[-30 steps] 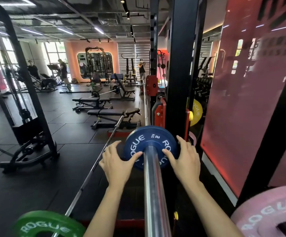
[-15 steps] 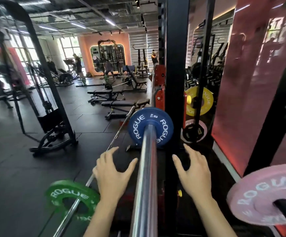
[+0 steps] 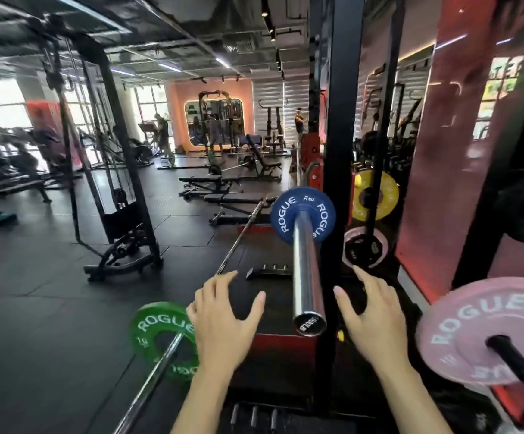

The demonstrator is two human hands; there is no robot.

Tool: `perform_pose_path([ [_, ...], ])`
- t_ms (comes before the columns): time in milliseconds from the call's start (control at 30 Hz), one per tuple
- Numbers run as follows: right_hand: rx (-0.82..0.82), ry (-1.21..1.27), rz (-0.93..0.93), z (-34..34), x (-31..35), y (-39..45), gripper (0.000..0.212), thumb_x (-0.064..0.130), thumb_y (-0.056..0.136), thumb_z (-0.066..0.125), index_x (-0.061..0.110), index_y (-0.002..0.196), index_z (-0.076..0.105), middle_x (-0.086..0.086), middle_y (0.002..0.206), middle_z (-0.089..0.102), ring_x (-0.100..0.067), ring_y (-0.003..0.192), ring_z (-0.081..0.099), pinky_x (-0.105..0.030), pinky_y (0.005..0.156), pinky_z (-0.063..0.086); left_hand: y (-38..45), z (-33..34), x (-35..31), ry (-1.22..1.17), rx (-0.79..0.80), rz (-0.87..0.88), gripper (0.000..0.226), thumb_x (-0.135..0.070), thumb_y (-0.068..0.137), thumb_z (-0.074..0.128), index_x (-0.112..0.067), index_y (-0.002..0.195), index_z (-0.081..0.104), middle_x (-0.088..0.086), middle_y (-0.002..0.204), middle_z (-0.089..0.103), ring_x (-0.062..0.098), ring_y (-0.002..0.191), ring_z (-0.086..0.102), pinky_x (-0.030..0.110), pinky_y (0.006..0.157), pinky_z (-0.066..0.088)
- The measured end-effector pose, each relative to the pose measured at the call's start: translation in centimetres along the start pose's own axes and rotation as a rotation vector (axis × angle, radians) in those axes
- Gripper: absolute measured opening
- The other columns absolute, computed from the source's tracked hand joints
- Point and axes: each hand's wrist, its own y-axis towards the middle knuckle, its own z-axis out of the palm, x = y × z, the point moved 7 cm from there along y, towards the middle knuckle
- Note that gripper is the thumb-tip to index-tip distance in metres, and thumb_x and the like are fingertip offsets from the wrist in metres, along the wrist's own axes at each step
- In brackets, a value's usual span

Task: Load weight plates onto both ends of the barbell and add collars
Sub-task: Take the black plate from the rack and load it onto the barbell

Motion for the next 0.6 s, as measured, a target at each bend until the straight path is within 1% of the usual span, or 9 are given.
perform_pose_path([
  [100, 0.006, -0.013, -0.024, -1.6, 1.7, -3.3, 0.056, 0.046, 0.089, 0.061, 0.017, 0.136, 0.054, -0.001, 0.123, 0.06, -0.023, 0.118, 0.049, -0.036, 0.094, 0.042, -2.9, -2.8, 0.2, -0.037, -0.002, -0.005, 0.059, -0.07, 0.081, 0.048, -0.033, 0.125, 0.054, -0.012, 0.123, 0.052, 0.015, 0.117, 0.047, 0.045, 0.1, 0.035],
  [200, 0.042, -0.038, -0.018, -3.0, 2.5, -5.7, 0.058, 0.05, 0.089, 0.057, 0.018, 0.137, 0.052, 0.0, 0.127, 0.059, -0.021, 0.121, 0.048, -0.034, 0.097, 0.04, -5.8, -4.7, -0.2, -0.03, 0.027, -0.016, 0.058, -0.07, 0.082, 0.047, -0.033, 0.126, 0.052, -0.013, 0.123, 0.051, 0.014, 0.117, 0.046, 0.042, 0.1, 0.032],
  [333, 0.048, -0.027, -0.025, -5.5, 3.7, -7.8, 0.057, 0.051, 0.09, 0.056, 0.02, 0.138, 0.05, 0.003, 0.129, 0.057, -0.019, 0.124, 0.045, -0.035, 0.1, 0.039, -9.0, -6.7, -2.1, -0.064, 0.066, -0.001, 0.059, -0.07, 0.082, 0.047, -0.033, 0.128, 0.051, -0.014, 0.124, 0.049, 0.01, 0.119, 0.043, 0.033, 0.099, 0.027],
  [467, 0.046, -0.06, -0.058, -8.0, 4.0, -9.6, 0.057, 0.05, 0.09, 0.056, 0.019, 0.138, 0.05, 0.002, 0.126, 0.057, -0.021, 0.122, 0.047, -0.038, 0.098, 0.043, -11.3, -8.0, -4.2, -0.026, 0.076, 0.031, 0.061, -0.07, 0.082, 0.046, -0.03, 0.128, 0.052, -0.011, 0.124, 0.051, 0.012, 0.118, 0.044, 0.04, 0.101, 0.032],
  [600, 0.037, -0.098, -0.077, -11.8, 2.2, -10.6, 0.058, 0.051, 0.091, 0.054, 0.019, 0.139, 0.048, 0.001, 0.126, 0.056, -0.023, 0.118, 0.048, -0.04, 0.095, 0.046, -13.5, -8.2, -8.2, -0.01, 0.073, 0.075, 0.061, -0.069, 0.083, 0.045, -0.029, 0.128, 0.052, -0.01, 0.124, 0.051, 0.016, 0.118, 0.046, 0.042, 0.101, 0.031],
])
